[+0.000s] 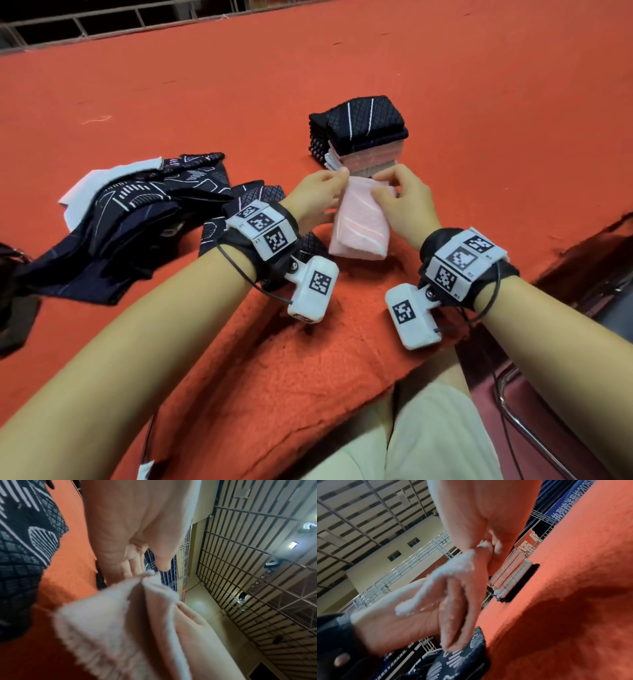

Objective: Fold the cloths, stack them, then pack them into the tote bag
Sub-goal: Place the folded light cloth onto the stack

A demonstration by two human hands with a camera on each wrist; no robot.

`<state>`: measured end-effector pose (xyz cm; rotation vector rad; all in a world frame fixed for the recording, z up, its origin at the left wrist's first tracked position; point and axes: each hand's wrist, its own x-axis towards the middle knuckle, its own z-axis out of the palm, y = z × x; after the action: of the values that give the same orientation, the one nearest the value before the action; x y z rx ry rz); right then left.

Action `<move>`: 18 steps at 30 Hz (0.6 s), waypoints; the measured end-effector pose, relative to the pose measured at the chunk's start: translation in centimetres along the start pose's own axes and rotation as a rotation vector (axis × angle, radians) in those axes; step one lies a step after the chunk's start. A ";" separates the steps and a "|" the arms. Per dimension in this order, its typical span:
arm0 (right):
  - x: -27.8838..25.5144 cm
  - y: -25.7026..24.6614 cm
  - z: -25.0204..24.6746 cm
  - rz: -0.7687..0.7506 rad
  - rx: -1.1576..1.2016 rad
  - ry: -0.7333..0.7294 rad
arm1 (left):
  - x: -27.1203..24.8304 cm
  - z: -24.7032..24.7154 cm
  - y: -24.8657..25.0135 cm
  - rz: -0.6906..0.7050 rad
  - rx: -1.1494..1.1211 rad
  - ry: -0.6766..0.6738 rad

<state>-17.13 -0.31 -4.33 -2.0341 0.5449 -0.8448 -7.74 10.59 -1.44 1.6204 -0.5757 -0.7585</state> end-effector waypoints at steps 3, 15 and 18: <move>0.6 0.0 -0.4 0.102 0.036 0.173 | -1.1 -0.5 0.2 -0.197 0.079 -0.188; -0.3 -0.4 -0.3 0.315 0.077 -0.061 | -1.9 -1.2 -0.8 -0.073 0.138 -0.072; -0.6 0.4 -0.7 0.220 -0.116 -0.128 | -2.0 -1.2 -0.8 -0.171 0.250 -0.097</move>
<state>-18.07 -0.49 -4.62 -2.0705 0.7438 -0.5591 -8.24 12.99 -1.77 1.8891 -0.6264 -0.9237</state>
